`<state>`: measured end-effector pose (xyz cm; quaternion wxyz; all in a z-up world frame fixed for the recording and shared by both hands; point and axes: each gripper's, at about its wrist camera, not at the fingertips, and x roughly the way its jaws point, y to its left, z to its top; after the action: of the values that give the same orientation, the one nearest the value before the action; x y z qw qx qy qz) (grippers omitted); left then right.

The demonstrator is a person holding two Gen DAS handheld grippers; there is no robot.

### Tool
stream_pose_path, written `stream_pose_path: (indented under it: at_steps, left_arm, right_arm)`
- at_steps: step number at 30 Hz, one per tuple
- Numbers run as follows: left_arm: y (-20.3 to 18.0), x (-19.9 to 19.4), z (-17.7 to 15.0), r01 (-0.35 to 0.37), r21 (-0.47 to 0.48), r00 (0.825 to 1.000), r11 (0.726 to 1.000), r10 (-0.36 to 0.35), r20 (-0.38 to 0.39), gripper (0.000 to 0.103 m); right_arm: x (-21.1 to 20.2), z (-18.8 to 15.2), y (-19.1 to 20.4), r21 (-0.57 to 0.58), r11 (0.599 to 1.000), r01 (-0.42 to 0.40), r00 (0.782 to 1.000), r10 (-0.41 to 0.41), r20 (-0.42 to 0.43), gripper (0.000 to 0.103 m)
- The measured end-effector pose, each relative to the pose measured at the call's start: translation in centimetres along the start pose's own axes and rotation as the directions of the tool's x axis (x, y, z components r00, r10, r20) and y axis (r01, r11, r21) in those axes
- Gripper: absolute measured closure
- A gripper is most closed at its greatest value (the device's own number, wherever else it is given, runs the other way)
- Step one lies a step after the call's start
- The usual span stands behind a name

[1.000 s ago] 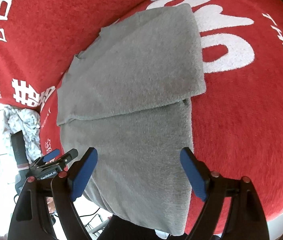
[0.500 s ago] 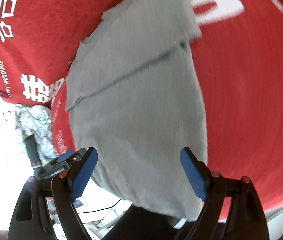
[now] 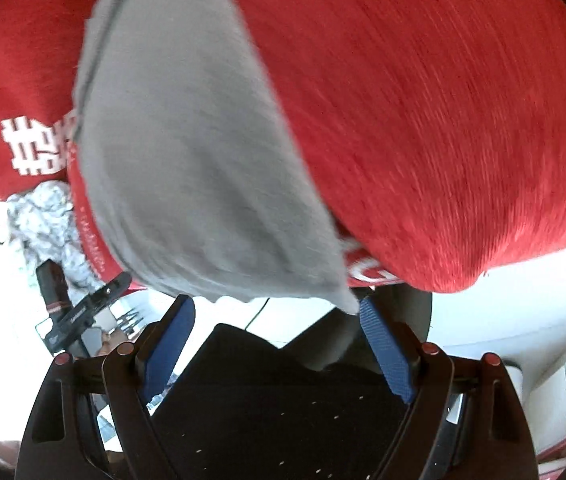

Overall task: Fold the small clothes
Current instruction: 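Grasp the ribbed hem of the grey sweatshirt with both tools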

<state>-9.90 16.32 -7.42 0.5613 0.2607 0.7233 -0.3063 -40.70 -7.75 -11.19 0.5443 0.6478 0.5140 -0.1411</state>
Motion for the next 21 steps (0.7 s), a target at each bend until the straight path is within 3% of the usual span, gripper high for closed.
stream_pose_path:
  at_steps: [5, 11, 14, 15, 17, 18, 19, 21]
  left_arm:
    - [-0.3, 2.5, -0.5, 0.053, 0.013, 0.998, 0.999, -0.053, -0.038, 0.000]
    - [-0.6, 3.4, -0.8, 0.098, 0.000, 0.994, 0.995, -0.098, -0.053, 0.000]
    - [0.0, 3.4, -1.2, 0.117, -0.020, 0.992, 0.993, -0.117, -0.040, 0.015]
    - [0.5, 3.3, -1.5, 0.123, -0.028, 0.992, 0.992, -0.124, -0.036, 0.022]
    - [1.0, 3.2, -2.2, 0.149, -0.040, 0.988, 0.988, -0.150, -0.032, 0.041]
    - [1.3, 3.0, -2.3, 0.169, -0.036, 0.985, 0.985, -0.171, -0.039, 0.065]
    - [1.3, 2.8, -2.6, 0.220, -0.024, 0.974, 0.975, -0.221, -0.053, 0.090]
    - [1.0, 2.0, -2.9, 0.269, 0.015, 0.962, 0.963, -0.268, -0.058, 0.090]
  right_arm:
    - [2.6, 0.4, -0.7, -0.020, 1.000, 0.017, 1.000, -0.017, -0.016, 0.016]
    - [4.2, 0.3, 0.0, -0.045, 0.998, -0.035, 0.999, 0.033, -0.037, 0.015]
    - [4.1, -0.1, 0.3, -0.036, 0.998, -0.047, 0.999, 0.046, -0.024, 0.018]
    - [4.0, -0.1, 0.3, -0.023, 0.999, -0.046, 0.999, 0.045, -0.017, 0.028]
    - [3.5, -0.3, -0.5, 0.012, 1.000, -0.029, 1.000, 0.029, -0.008, 0.061]
    - [3.4, -0.5, -0.7, 0.019, 1.000, -0.023, 1.000, 0.023, -0.007, 0.091]
    - [3.1, -0.7, -0.8, 0.022, 0.999, -0.028, 1.000, 0.028, -0.002, 0.092]
    - [2.3, -1.2, -0.6, 0.010, 0.997, -0.073, 0.997, 0.073, 0.011, 0.092]
